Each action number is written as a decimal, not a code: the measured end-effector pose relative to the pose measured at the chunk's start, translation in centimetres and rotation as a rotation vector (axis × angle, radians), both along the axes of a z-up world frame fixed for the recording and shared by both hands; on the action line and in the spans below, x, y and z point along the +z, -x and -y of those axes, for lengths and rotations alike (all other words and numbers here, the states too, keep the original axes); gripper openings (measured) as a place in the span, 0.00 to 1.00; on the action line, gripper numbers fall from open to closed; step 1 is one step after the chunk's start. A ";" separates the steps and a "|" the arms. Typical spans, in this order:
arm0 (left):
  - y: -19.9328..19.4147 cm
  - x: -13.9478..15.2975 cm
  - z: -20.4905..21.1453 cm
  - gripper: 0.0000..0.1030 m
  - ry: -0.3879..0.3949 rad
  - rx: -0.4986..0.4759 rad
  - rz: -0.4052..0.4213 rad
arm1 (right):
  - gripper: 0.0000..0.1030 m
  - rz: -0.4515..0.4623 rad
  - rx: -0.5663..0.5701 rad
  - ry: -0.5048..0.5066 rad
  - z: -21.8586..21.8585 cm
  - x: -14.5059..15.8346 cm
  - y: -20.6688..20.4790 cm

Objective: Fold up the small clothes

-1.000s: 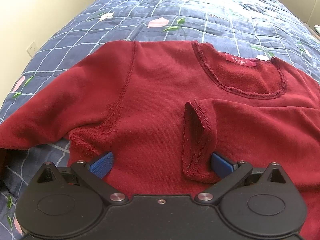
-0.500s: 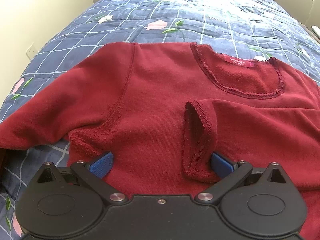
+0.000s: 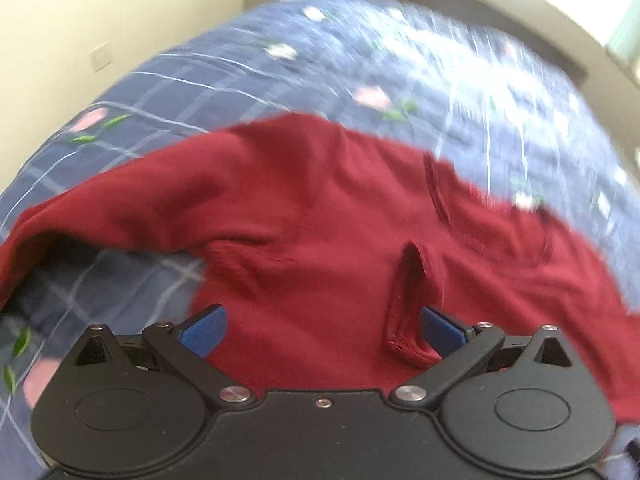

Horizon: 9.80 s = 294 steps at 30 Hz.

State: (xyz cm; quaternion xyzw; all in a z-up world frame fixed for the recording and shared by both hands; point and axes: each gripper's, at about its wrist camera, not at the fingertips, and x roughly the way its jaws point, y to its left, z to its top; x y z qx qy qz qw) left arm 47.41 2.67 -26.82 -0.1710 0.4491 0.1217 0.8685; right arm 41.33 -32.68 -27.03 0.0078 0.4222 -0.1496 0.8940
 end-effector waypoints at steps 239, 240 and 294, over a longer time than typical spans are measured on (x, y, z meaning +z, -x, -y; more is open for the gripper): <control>10.6 -2.7 -5.7 0.99 -0.131 -0.225 -0.150 | 1.00 -0.181 0.250 -0.162 -1.7 -3.9 10.3; 11.4 -2.7 -5.0 0.99 -0.142 -0.232 -0.158 | 1.00 -0.174 0.262 -0.165 -1.4 -3.7 10.8; 30.0 -2.2 6.5 0.99 -0.355 -0.621 -0.130 | 0.30 -0.034 0.878 0.326 -5.8 -2.9 24.5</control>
